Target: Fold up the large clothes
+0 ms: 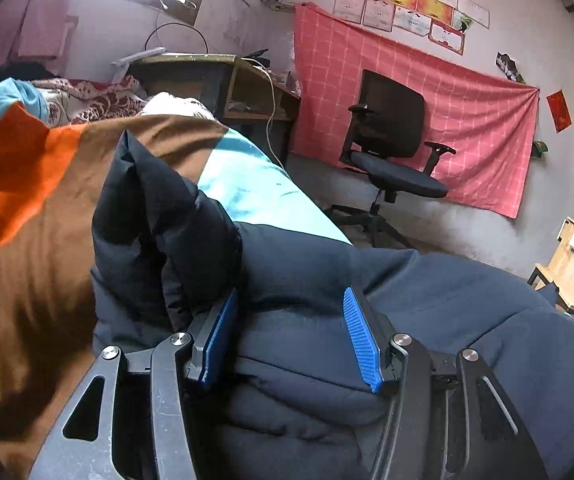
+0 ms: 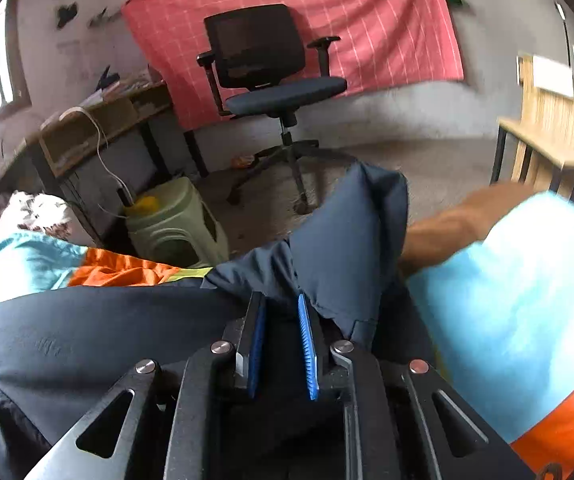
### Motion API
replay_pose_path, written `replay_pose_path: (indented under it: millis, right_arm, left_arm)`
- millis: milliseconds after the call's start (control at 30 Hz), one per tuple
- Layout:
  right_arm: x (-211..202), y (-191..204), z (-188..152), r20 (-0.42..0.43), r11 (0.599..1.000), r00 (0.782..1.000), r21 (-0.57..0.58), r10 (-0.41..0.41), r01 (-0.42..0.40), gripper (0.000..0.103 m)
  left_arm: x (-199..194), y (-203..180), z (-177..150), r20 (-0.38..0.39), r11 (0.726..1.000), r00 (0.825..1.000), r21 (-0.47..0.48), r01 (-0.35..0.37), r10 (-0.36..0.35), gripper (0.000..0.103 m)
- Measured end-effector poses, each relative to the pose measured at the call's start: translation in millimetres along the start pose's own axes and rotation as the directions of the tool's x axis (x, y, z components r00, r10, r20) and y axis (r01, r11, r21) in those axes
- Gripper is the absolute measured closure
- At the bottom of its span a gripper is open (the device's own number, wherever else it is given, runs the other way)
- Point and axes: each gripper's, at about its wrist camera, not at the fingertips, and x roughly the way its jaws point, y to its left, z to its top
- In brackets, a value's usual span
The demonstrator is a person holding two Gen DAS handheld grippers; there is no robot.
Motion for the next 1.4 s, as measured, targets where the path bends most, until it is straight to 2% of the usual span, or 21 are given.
replay_pose_path:
  millis: [167, 267, 300, 367, 433, 500, 567, 633, 667, 767, 867, 967, 1067, 1133, 1400]
  right_arm:
    - [8, -15, -3, -0.026, 0.996, 0.998, 0.073, 0.053, -0.051, 0.094]
    - [2, -14, 3, -0.037, 0.996, 0.997, 0.067, 0.064, -0.062, 0.094]
    - [-4, -13, 6, -0.038, 0.996, 0.997, 0.064, 0.065, -0.062, 0.094]
    - [-23, -8, 12, -0.016, 0.997, 0.998, 0.045, 0.063, -0.063, 0.087]
    - [-50, 4, 19, 0.033, 0.996, 0.996, 0.006, 0.088, -0.088, 0.085]
    - [-69, 22, 22, 0.055, 0.989, 0.988, -0.045, 0.142, -0.140, 0.085]
    - [-82, 40, 21, 0.053, 0.980, 0.982, -0.098, 0.181, -0.175, 0.085]
    - [-90, 58, 17, 0.029, 0.964, 0.972, -0.142, 0.232, -0.226, 0.063]
    - [-94, 65, 14, 0.022, 0.954, 0.966, -0.164, 0.257, -0.250, 0.059]
    - [-100, 84, 2, -0.016, 0.928, 0.958, -0.243, 0.287, -0.282, 0.058]
    - [-101, 97, -17, -0.071, 0.901, 0.957, -0.325, 0.281, -0.289, 0.058]
    - [-104, 102, -35, -0.071, 0.880, 0.966, -0.401, 0.247, -0.254, 0.059]
    - [-91, 101, -49, -0.114, 0.875, 0.967, -0.410, 0.230, -0.256, 0.059]
    - [-80, 99, -56, -0.130, 0.881, 0.966, -0.396, 0.224, -0.258, 0.059]
    - [-57, 100, -75, -0.084, 0.876, 0.976, -0.431, 0.202, -0.218, 0.059]
  left_arm:
    - [-5, 4, 6, -0.001, 1.000, 1.000, -0.016, 0.021, -0.021, 0.054]
    - [-19, 10, 23, -0.007, 0.997, 0.999, -0.060, 0.037, -0.038, 0.054]
    - [-26, 11, 29, 0.003, 0.995, 0.998, -0.083, 0.059, -0.059, 0.054]
    - [-41, 6, 40, 0.030, 0.988, 0.994, -0.105, 0.110, -0.108, 0.054]
    - [-53, -7, 50, 0.036, 0.983, 0.985, -0.071, 0.172, -0.170, 0.054]
    - [-60, -22, 54, 0.013, 0.973, 0.974, -0.027, 0.228, -0.228, 0.054]
    - [-63, -33, 54, -0.037, 0.954, 0.953, -0.014, 0.301, -0.301, 0.054]
    - [-62, -39, 48, -0.099, 0.931, 0.926, -0.019, 0.364, -0.364, 0.054]
    - [-61, -41, 46, -0.121, 0.924, 0.917, -0.021, 0.381, -0.381, 0.054]
    - [-58, -47, 32, -0.207, 0.909, 0.890, 0.009, 0.417, -0.407, 0.054]
    - [-59, -52, 17, -0.254, 0.909, 0.894, 0.099, 0.405, -0.370, 0.054]
    - [-57, -62, 3, -0.290, 0.911, 0.910, 0.200, 0.361, -0.297, 0.054]
    - [-54, -71, -11, -0.291, 0.909, 0.926, 0.269, 0.320, -0.240, 0.054]
    - [-51, -75, -19, -0.282, 0.907, 0.935, 0.297, 0.299, -0.216, 0.054]
    - [-40, -72, -43, -0.269, 0.901, 0.942, 0.327, 0.285, -0.200, 0.054]
